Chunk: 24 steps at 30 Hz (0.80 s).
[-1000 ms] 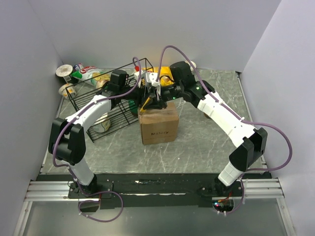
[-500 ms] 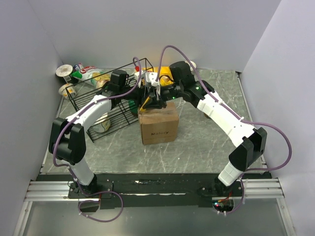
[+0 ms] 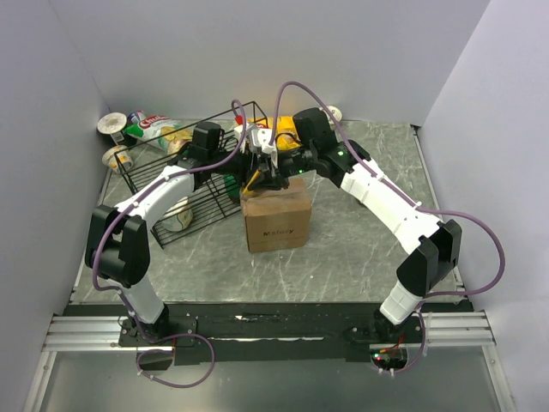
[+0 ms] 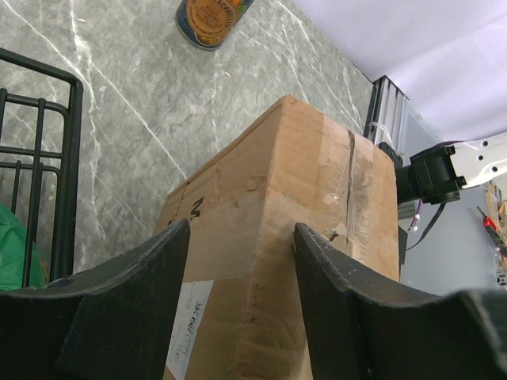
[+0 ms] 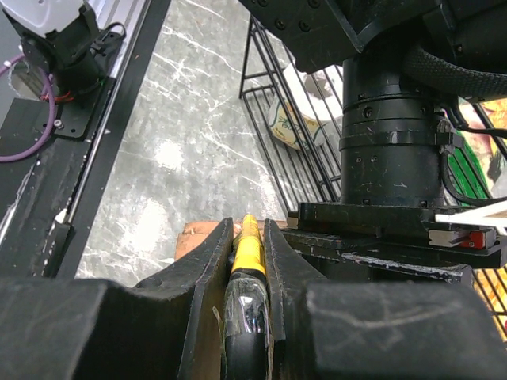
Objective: Unpack the express box
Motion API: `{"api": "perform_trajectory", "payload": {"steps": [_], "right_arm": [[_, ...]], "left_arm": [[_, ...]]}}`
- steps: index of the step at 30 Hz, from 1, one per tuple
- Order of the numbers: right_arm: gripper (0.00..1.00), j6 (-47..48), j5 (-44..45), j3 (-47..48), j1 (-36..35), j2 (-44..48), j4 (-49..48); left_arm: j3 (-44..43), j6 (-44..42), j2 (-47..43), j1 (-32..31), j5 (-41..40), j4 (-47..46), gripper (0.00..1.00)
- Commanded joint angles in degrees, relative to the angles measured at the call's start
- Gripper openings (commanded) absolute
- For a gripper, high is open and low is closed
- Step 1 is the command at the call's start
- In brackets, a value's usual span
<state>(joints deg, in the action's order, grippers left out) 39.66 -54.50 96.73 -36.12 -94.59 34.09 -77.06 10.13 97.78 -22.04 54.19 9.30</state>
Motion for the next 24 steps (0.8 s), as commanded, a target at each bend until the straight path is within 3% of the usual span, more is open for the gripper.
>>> {"api": "perform_trajectory", "payload": {"steps": [1,16,24], "right_arm": [[0.00,2.3,0.8,1.3,0.8,-1.0,1.2],[0.00,2.1,0.5,3.1,3.7,-1.6,4.5],[0.00,-0.2,1.2,-0.9,3.9,1.6,3.7]], "left_arm": [[0.4,-2.3,1.2,-0.3,0.9,1.3,0.60],[0.5,-3.3,1.6,0.1,3.2,1.0,0.42],[1.2,-2.9,1.4,0.3,5.2,0.5,0.22]]}}
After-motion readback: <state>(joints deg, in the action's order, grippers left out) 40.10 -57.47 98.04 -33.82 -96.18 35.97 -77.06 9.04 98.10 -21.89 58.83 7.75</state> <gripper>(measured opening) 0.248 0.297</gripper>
